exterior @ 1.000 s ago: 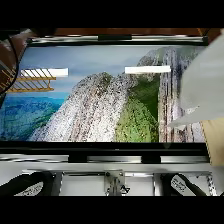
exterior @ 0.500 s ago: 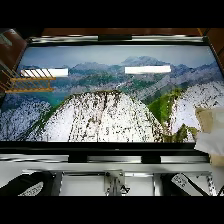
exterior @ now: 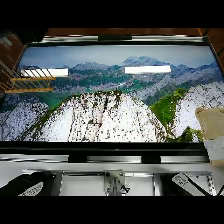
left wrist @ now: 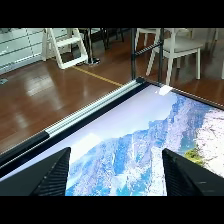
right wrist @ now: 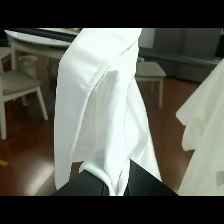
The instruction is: Fold the shirts.
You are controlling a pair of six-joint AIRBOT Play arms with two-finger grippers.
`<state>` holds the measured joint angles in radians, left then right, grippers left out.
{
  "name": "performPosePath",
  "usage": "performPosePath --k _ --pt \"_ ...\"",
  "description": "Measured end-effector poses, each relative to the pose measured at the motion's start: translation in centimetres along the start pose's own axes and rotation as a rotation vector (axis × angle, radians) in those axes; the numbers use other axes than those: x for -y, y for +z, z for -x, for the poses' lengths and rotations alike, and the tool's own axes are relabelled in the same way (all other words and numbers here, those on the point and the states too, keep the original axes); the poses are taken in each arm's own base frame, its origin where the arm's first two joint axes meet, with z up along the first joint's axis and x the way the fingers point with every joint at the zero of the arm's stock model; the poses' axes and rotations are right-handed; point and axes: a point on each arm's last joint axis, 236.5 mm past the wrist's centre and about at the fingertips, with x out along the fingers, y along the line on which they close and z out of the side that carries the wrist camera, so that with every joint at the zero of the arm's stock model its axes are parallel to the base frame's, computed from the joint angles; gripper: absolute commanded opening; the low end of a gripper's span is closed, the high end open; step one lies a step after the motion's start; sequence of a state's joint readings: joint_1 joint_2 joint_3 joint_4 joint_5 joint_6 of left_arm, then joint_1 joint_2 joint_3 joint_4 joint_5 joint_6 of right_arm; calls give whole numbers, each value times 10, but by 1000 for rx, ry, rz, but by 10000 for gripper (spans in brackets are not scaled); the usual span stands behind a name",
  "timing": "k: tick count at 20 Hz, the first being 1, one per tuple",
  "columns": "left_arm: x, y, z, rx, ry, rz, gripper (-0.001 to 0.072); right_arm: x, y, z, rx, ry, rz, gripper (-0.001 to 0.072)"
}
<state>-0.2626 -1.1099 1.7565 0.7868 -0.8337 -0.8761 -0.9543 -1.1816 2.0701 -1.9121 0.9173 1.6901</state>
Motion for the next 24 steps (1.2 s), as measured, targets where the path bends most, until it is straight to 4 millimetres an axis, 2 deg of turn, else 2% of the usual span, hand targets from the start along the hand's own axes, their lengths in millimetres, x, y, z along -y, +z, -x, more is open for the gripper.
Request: performPosePath --k 5,9,11,14,16,18,24 --pt "0 0 0 -1 -1 1 682 -4 20 3 81 21 -5 56" --pt "0 -2 -1 -5 -1 3 682 -18 27 5 110 84 -3 56" --pt "-1 -2 -2 -5 -2 3 682 -27 37 8 150 120 -4 56" --pt "-2 -3 -2 -6 1 4 682 -36 30 7 123 157 -10 56" --pt "-4 -3 -1 -7 5 4 682 -40 32 9 132 175 -17 56" --pt "-4 -3 -1 -7 8 4 682 -36 37 10 149 162 -8 56" --pt "-7 -3 0 -8 12 4 682 -7 37 7 151 41 3 56"
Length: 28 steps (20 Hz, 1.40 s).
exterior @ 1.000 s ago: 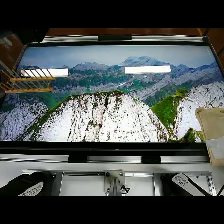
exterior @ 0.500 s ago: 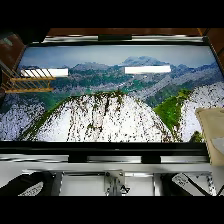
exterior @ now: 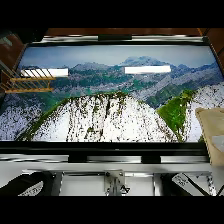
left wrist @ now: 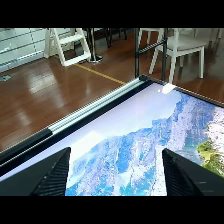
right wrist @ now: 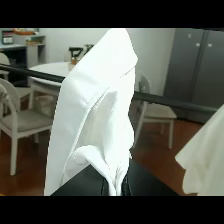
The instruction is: Fold the shirts.
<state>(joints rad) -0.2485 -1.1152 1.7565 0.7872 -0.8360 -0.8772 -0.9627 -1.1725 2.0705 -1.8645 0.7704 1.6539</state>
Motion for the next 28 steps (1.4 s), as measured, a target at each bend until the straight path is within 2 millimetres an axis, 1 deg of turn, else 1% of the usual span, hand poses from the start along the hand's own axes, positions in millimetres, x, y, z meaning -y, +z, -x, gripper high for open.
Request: performPosePath --k 2,4,8,11,12,13,14,15,17,19,21,23,26,28 --pt "1 -1 0 -4 -3 0 682 14 -7 -3 -23 -48 17 56" --pt "1 -1 0 -6 -5 2 682 32 -14 -5 -44 -102 33 57" --pt "2 -2 0 -10 -8 13 682 79 -21 -5 -62 -225 51 57" --pt "2 -2 0 -10 -8 24 682 117 -28 0 -83 -320 36 65" --pt "2 -2 0 -10 -8 30 683 128 -31 3 -94 -349 23 105" --pt "2 -2 0 -10 -8 34 682 138 -35 5 -103 -375 -2 346" --pt "2 -3 0 -11 -8 37 682 144 -38 7 -113 -388 -31 576" --pt "2 -3 0 -11 -8 38 682 145 -43 7 -123 -385 -70 590" --pt "2 -3 0 -11 -8 41 683 132 -53 7 -165 -332 -154 588" --pt "2 -3 0 -12 -7 43 683 109 -78 13 -281 -265 -211 588" --pt "1 -3 0 -13 -5 41 683 85 -107 26 -434 -206 -223 588" --pt "0 -4 0 -17 -2 37 683 61 -141 47 -610 -145 -213 588" --pt "-1 -6 -1 -22 1 34 683 28 -190 93 -864 -63 -180 587" --pt "-1 -7 -1 -24 2 34 683 6 -213 124 -979 1 -161 586"
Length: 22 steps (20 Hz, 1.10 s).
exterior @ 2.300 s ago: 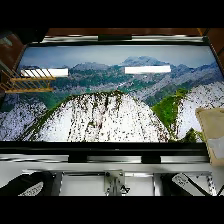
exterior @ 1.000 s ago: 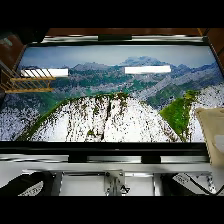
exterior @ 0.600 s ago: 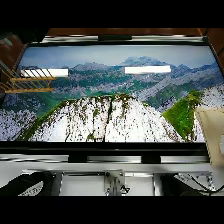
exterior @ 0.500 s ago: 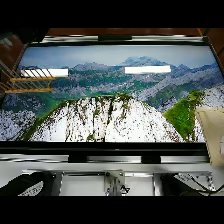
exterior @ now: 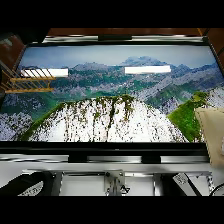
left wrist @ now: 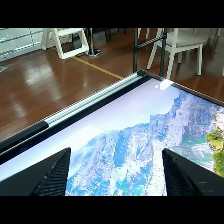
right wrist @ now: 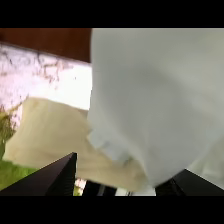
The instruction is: Fold the shirts.
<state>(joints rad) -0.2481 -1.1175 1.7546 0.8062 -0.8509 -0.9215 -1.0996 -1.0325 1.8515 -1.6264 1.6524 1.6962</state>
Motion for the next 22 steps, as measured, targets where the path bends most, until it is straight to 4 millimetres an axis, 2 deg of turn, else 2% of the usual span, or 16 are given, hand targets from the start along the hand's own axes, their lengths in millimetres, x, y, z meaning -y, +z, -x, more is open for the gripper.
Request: performPosePath --k 1,3,5,7,8,10,13,15,17,19,22 --pt "0 -1 -1 -2 1 0 683 -10 -20 -2 -50 26 22 565" --pt "-1 -3 -2 -7 0 2 682 -42 -61 -6 -144 135 65 544" --pt "-1 -11 -7 -31 -11 9 680 -100 -104 -8 -235 339 127 545" --pt "0 -30 -14 -91 -32 34 676 -166 -145 0 -317 564 205 545" --pt "-1 -46 -18 -142 -40 64 676 -196 -165 7 -350 661 246 545" --pt "-8 -90 -28 -290 -31 160 676 -255 -205 23 -402 813 342 553" --pt "-21 -183 -32 -601 21 322 676 -328 -275 42 -464 933 495 554" --pt "-27 -241 -30 -802 73 404 676 -355 -322 43 -492 932 625 554" --pt "-28 -288 -29 -955 113 446 676 -368 -369 39 -513 893 781 554" --pt "-25 -321 -31 -1058 134 465 676 -370 -400 32 -516 846 901 553" --pt "-23 -346 -37 -1114 153 464 676 -365 -420 20 -502 779 1016 554"
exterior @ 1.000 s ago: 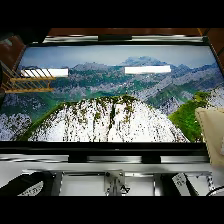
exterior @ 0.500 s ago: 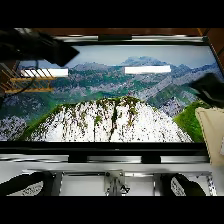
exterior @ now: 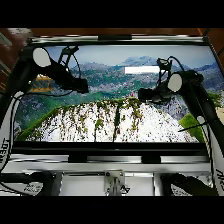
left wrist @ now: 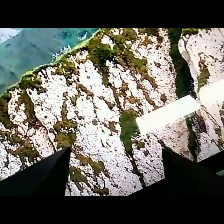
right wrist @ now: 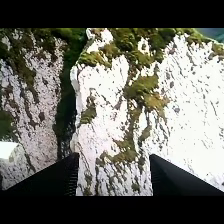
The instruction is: Fold the shirts.
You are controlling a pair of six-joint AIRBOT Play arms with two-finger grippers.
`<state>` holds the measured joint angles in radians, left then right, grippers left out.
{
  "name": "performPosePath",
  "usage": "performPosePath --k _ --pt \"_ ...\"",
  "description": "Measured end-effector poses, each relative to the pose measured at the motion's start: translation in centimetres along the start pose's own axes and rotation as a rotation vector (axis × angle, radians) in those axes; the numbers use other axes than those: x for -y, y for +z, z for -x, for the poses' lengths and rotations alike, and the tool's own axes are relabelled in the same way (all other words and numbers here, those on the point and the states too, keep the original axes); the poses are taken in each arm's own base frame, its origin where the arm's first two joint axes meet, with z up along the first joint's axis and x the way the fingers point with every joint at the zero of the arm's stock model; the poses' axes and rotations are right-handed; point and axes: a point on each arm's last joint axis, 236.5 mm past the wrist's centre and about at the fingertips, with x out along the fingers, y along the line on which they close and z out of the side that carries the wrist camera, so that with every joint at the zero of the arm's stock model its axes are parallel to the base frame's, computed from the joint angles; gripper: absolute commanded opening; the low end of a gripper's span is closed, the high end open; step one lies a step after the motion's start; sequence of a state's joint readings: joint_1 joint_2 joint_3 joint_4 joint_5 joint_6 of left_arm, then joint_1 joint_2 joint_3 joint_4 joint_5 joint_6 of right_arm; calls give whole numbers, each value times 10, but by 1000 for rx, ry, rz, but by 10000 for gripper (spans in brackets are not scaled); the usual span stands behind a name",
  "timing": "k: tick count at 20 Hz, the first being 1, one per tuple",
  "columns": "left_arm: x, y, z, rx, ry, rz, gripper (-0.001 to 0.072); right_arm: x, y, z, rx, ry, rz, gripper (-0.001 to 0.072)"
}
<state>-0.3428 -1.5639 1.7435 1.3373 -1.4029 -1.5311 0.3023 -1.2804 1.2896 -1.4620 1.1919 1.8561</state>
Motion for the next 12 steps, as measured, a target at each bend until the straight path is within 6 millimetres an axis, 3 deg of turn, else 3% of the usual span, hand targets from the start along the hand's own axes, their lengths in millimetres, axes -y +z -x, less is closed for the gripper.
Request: performPosePath --k 12 --pt "-3 -1 -14 -18 23 1 676 3 -8 -11 -36 -60 54 553"
